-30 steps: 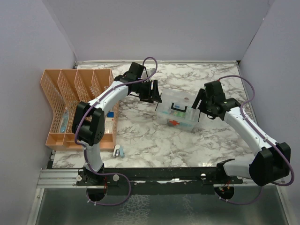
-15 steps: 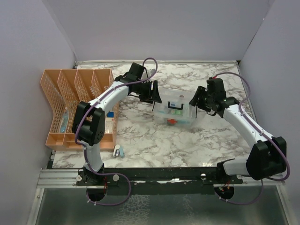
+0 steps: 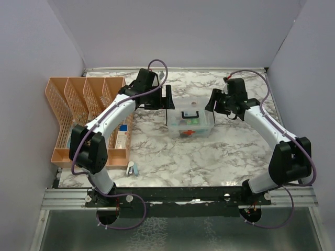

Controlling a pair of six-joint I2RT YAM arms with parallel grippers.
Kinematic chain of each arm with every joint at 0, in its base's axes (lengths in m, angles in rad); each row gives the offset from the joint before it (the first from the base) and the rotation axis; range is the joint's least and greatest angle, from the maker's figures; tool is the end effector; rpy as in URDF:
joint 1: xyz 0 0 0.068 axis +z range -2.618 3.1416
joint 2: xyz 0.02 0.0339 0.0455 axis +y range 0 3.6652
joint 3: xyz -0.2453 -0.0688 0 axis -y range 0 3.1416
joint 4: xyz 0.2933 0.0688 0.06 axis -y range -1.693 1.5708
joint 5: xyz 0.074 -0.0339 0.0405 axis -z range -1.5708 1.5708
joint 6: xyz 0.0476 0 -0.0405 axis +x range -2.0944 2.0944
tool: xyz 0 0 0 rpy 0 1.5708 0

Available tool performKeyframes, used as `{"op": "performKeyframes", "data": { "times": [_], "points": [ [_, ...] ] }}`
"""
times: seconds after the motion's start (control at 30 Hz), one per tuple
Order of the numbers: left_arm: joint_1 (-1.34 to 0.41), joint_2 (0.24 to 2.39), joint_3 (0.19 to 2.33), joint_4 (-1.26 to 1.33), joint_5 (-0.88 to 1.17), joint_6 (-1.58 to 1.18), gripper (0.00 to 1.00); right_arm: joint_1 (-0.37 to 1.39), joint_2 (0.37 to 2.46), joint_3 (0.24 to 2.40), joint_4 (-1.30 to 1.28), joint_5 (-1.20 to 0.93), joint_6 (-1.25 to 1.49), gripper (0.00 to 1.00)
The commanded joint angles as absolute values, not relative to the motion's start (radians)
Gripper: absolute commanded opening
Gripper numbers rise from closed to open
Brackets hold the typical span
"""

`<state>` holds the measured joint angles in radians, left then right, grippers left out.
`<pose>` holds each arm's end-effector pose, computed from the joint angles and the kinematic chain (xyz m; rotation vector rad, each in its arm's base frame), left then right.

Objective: Organize the medicine kit

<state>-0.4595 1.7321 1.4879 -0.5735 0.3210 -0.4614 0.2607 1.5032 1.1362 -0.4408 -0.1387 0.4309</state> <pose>0.3877 -0.2086 0.2560 0.1569 2.4878 -0.7979 0.3678 0.1049 0.2214 0.1388 2.4214 0.4881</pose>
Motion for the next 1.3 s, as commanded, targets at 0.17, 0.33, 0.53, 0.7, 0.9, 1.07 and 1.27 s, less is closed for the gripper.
{"op": "performKeyframes", "data": {
  "times": [0.17,0.33,0.53,0.7,0.9,1.07,1.27],
  "points": [
    [-0.453,1.469,1.456,-0.632,0.123,-0.395,0.99,0.265,1.365,1.252,-0.612,0.109,0.415,0.79],
    [-0.453,1.306,1.399,-0.630,0.028,-0.371,0.99,0.265,1.196,1.235,-0.684,0.180,0.406,0.83],
    [-0.453,1.109,1.308,-0.624,-0.065,-0.356,0.99,0.265,0.942,1.198,-0.767,0.230,0.402,0.91],
    [-0.453,0.940,1.272,-0.631,-0.104,-0.352,0.99,0.265,0.794,1.215,-0.866,0.241,0.422,1.00],
    [-0.453,0.747,1.215,-0.651,-0.109,-0.351,0.99,0.265,0.663,1.197,-0.941,0.241,0.426,1.00],
    [-0.453,0.607,1.164,-0.669,-0.146,-0.344,0.99,0.265,0.572,1.178,-0.961,0.225,0.450,1.00],
    [-0.451,0.505,1.170,-0.701,-0.190,-0.343,0.99,0.265,0.536,1.214,-1.016,0.173,0.475,1.00]
  ]
}}
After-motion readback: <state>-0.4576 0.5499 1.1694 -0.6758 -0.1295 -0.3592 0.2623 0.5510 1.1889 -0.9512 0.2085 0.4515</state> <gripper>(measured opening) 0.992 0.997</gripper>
